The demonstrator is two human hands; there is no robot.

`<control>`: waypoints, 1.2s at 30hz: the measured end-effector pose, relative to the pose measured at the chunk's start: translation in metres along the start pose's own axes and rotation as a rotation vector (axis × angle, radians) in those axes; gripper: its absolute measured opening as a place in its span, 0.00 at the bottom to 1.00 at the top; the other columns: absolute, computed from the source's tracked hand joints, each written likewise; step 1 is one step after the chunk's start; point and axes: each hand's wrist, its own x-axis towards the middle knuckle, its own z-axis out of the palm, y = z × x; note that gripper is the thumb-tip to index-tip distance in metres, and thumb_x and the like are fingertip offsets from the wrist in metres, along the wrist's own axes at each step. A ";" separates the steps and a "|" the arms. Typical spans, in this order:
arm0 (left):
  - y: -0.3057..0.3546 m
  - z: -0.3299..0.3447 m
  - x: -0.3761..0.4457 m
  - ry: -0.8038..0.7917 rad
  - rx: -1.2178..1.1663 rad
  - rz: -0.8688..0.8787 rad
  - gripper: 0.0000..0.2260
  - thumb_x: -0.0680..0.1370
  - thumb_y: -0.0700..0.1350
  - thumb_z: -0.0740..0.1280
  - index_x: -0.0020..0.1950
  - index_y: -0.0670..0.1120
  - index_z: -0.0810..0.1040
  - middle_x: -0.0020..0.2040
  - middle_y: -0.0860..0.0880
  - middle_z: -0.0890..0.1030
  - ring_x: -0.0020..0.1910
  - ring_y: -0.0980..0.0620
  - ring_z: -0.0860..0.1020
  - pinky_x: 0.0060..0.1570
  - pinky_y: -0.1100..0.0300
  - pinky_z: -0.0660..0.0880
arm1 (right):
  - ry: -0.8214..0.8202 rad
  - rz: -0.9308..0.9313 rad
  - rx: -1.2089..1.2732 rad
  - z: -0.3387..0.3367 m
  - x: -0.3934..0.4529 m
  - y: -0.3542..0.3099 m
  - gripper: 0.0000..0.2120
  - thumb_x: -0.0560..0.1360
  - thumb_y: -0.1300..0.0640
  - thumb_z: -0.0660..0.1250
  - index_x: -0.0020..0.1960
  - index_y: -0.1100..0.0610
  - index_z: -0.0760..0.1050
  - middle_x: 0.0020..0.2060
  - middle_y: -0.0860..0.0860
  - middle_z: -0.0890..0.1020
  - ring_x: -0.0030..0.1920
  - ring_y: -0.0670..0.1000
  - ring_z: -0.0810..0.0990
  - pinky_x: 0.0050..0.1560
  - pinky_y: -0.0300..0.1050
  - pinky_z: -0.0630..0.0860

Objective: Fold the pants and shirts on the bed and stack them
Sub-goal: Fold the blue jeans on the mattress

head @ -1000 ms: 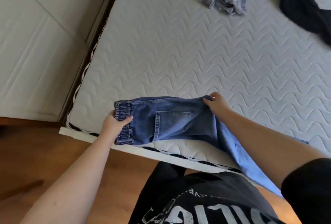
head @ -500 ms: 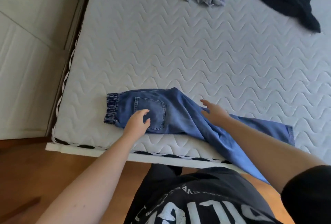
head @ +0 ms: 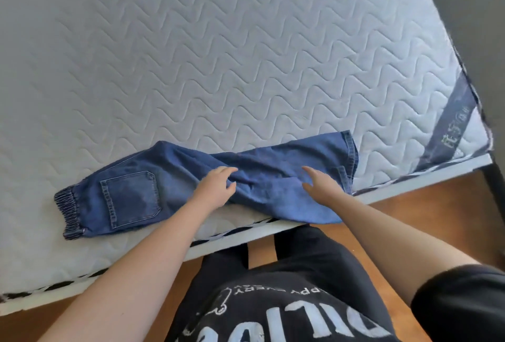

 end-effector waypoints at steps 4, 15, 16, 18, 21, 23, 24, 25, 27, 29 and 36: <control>0.049 0.021 0.040 -0.052 0.061 0.022 0.21 0.81 0.46 0.63 0.74 0.49 0.70 0.72 0.48 0.71 0.70 0.47 0.68 0.68 0.50 0.67 | -0.014 0.105 0.052 -0.006 0.004 0.069 0.30 0.81 0.52 0.61 0.79 0.54 0.54 0.76 0.54 0.63 0.73 0.58 0.66 0.68 0.54 0.67; 0.121 0.127 0.068 -0.223 0.078 0.114 0.22 0.80 0.45 0.64 0.75 0.49 0.69 0.74 0.51 0.70 0.73 0.50 0.66 0.71 0.56 0.62 | 0.027 0.277 0.333 -0.002 0.048 0.153 0.48 0.72 0.52 0.73 0.80 0.54 0.44 0.75 0.55 0.64 0.70 0.60 0.69 0.68 0.57 0.68; 0.123 0.135 0.070 -0.241 0.078 0.123 0.23 0.80 0.45 0.64 0.76 0.50 0.68 0.74 0.51 0.70 0.74 0.51 0.65 0.72 0.56 0.61 | 0.044 0.292 0.392 0.000 0.053 0.154 0.49 0.71 0.51 0.75 0.79 0.55 0.46 0.75 0.55 0.64 0.71 0.60 0.68 0.69 0.57 0.67; 0.126 0.150 0.071 -0.275 0.072 0.110 0.23 0.81 0.46 0.64 0.76 0.51 0.67 0.75 0.53 0.68 0.75 0.52 0.64 0.73 0.55 0.61 | 0.072 0.355 0.472 0.004 0.062 0.154 0.50 0.69 0.50 0.77 0.78 0.58 0.48 0.75 0.56 0.64 0.73 0.59 0.65 0.72 0.59 0.63; 0.130 0.163 0.070 -0.324 0.083 0.068 0.25 0.81 0.46 0.64 0.77 0.53 0.64 0.76 0.53 0.66 0.75 0.52 0.63 0.73 0.55 0.61 | 0.039 0.387 0.558 0.006 0.069 0.150 0.49 0.69 0.50 0.78 0.78 0.60 0.50 0.74 0.56 0.64 0.72 0.60 0.65 0.72 0.57 0.61; 0.133 0.168 0.070 -0.321 0.041 0.047 0.27 0.80 0.46 0.64 0.79 0.55 0.61 0.77 0.53 0.65 0.74 0.51 0.65 0.71 0.53 0.64 | 0.031 0.333 0.614 0.006 0.067 0.145 0.43 0.72 0.54 0.75 0.77 0.61 0.53 0.72 0.58 0.67 0.70 0.61 0.68 0.70 0.51 0.64; 0.136 0.170 0.070 -0.302 0.023 0.039 0.30 0.79 0.46 0.65 0.79 0.55 0.58 0.77 0.53 0.64 0.74 0.50 0.65 0.70 0.52 0.66 | 0.024 0.278 0.598 0.006 0.065 0.142 0.37 0.74 0.56 0.73 0.75 0.61 0.58 0.69 0.59 0.71 0.69 0.60 0.70 0.67 0.48 0.65; 0.138 0.172 0.070 -0.281 0.029 0.043 0.33 0.78 0.46 0.67 0.80 0.54 0.55 0.78 0.52 0.62 0.74 0.49 0.64 0.70 0.52 0.66 | 0.019 0.217 0.592 0.007 0.063 0.139 0.30 0.75 0.58 0.71 0.73 0.61 0.63 0.66 0.59 0.74 0.67 0.59 0.72 0.64 0.46 0.67; 0.141 0.177 0.072 -0.284 0.107 0.075 0.42 0.75 0.50 0.72 0.81 0.51 0.49 0.80 0.50 0.56 0.78 0.49 0.59 0.72 0.51 0.62 | 0.002 0.172 0.664 0.006 0.055 0.131 0.20 0.76 0.59 0.69 0.66 0.60 0.71 0.58 0.55 0.79 0.61 0.57 0.76 0.57 0.42 0.69; 0.143 0.181 0.071 -0.319 0.186 0.098 0.53 0.70 0.57 0.76 0.81 0.50 0.42 0.81 0.49 0.50 0.79 0.48 0.52 0.75 0.48 0.59 | -0.044 0.221 0.865 0.000 0.044 0.121 0.12 0.77 0.55 0.69 0.58 0.58 0.75 0.52 0.54 0.82 0.52 0.53 0.81 0.49 0.40 0.75; 0.150 0.163 0.052 -0.008 -0.108 0.024 0.43 0.71 0.57 0.73 0.80 0.58 0.51 0.71 0.49 0.74 0.68 0.48 0.73 0.66 0.51 0.70 | -0.185 0.066 1.572 -0.008 -0.013 0.059 0.12 0.80 0.53 0.66 0.61 0.54 0.76 0.52 0.52 0.85 0.54 0.52 0.84 0.48 0.44 0.81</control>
